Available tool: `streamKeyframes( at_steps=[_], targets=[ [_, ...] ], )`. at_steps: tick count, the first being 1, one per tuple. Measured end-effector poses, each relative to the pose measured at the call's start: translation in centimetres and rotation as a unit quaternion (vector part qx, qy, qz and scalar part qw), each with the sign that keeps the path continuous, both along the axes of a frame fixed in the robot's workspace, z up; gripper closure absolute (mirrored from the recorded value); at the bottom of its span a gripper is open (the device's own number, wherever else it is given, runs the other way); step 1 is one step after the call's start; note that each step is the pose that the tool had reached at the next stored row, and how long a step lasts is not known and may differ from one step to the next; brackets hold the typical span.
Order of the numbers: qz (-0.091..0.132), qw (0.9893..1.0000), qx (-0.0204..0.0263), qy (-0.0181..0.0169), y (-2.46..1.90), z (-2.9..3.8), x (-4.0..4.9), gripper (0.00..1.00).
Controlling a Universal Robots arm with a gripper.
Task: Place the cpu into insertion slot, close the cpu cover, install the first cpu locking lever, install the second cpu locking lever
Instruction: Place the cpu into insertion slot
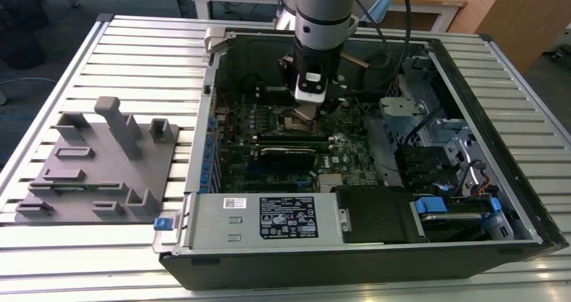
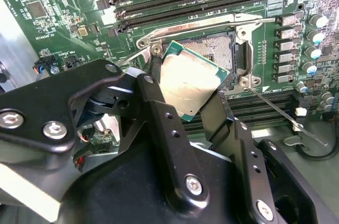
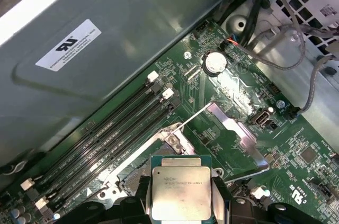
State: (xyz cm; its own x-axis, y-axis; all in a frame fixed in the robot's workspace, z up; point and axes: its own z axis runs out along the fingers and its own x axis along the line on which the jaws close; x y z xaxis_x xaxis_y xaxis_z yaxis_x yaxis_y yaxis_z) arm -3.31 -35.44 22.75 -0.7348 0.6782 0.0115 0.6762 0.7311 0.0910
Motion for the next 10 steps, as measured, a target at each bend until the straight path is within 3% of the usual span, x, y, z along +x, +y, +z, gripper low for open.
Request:
streamKeyframes(
  at_steps=[10],
  targets=[
    [-0.005, 1.0, 0.0003, 0.0, 0.0, 0.0, 0.0, 0.46]
  ],
)
